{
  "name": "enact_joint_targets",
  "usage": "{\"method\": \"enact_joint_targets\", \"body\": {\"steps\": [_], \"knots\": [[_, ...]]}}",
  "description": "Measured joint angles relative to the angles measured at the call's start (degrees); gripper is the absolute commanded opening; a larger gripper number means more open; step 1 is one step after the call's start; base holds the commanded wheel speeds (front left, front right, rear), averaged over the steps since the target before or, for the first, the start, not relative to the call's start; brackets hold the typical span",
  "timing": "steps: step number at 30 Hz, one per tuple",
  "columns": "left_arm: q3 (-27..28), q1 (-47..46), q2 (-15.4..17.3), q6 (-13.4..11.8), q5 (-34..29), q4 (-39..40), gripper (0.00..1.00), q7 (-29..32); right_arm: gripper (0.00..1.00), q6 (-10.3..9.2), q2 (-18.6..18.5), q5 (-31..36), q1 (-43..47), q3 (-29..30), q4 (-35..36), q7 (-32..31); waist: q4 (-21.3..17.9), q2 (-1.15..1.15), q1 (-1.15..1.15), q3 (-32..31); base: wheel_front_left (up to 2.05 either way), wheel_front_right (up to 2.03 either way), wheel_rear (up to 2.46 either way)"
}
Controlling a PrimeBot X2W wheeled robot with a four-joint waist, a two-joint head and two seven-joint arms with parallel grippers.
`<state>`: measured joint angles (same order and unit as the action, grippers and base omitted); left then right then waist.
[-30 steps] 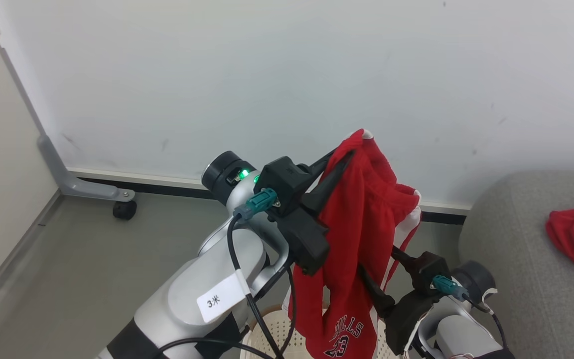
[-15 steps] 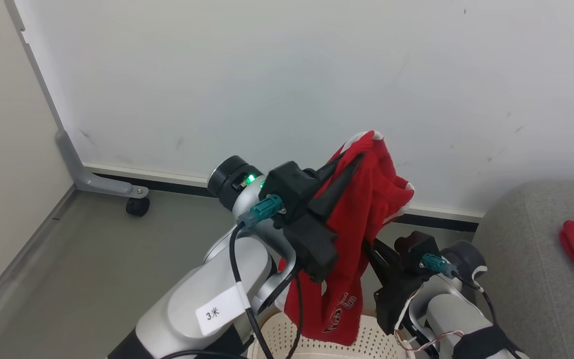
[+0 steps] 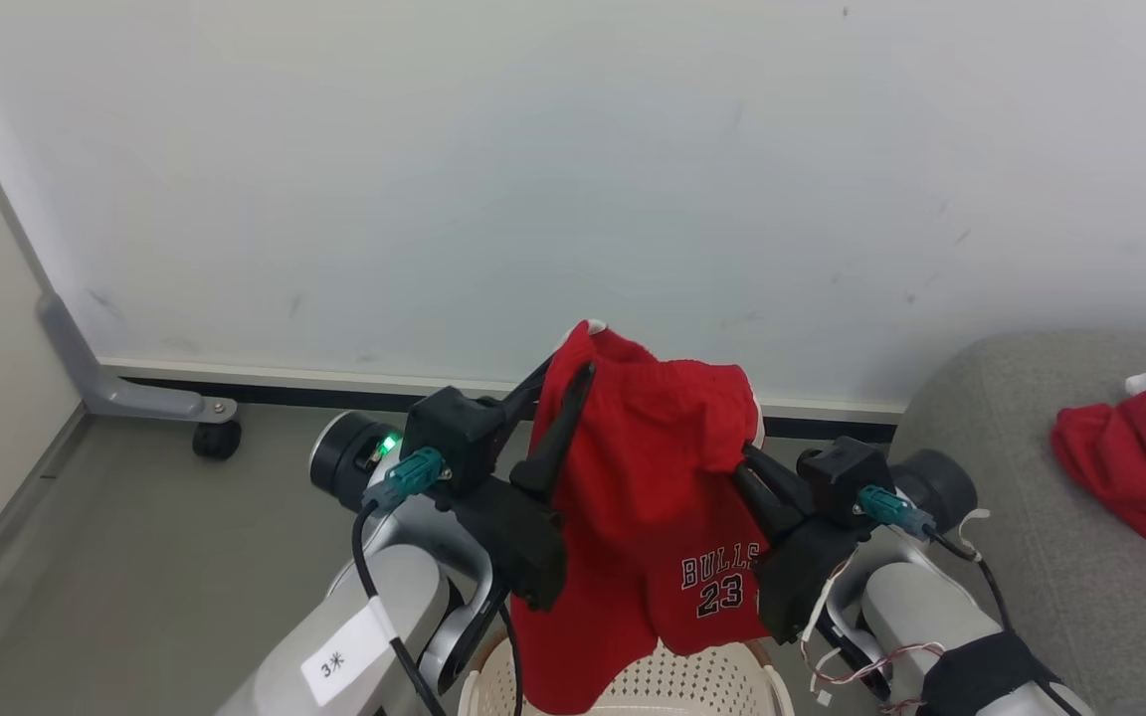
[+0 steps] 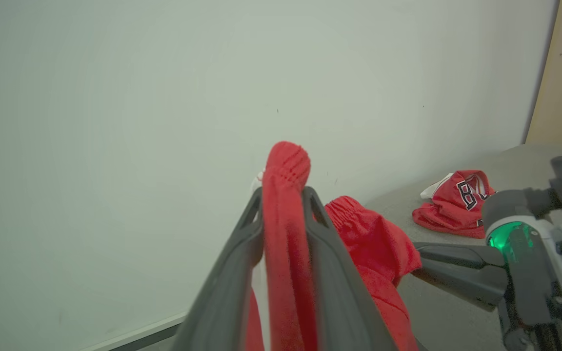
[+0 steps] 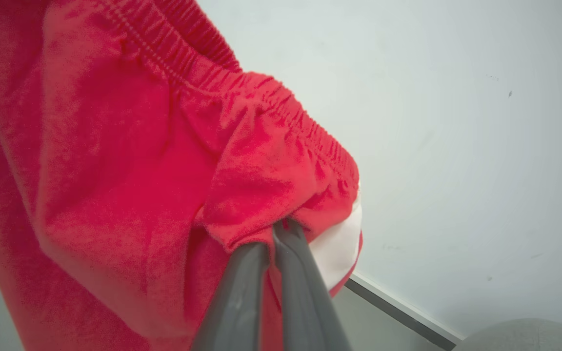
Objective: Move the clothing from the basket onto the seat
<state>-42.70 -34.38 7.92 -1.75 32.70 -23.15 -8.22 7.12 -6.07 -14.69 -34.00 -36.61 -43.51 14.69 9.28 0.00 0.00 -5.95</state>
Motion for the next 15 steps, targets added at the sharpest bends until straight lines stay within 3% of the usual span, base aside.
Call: {"method": "enact_joint_targets", "body": {"steps": [7, 15], "knots": [[0.71, 6.40, 1.68, -1.30, 0.53, 0.88, 1.00, -2.34, 0.00, 0.01, -3.09, -0.64, 0.01, -0.09, 4.50, 0.00, -3.83, 0.00, 0.00, -0.44, 0.00, 0.00, 0.00], [-0.97, 12.22, 0.27, -1.27, 1.78, 1.52, 1.00, -4.00, 0.00, 0.00, -8.42, -0.64, 2.25, 2.70, 9.68, 0.00, -9.26, 0.00, 0.00, -0.91, 0.00, 0.00, 0.00]]}}
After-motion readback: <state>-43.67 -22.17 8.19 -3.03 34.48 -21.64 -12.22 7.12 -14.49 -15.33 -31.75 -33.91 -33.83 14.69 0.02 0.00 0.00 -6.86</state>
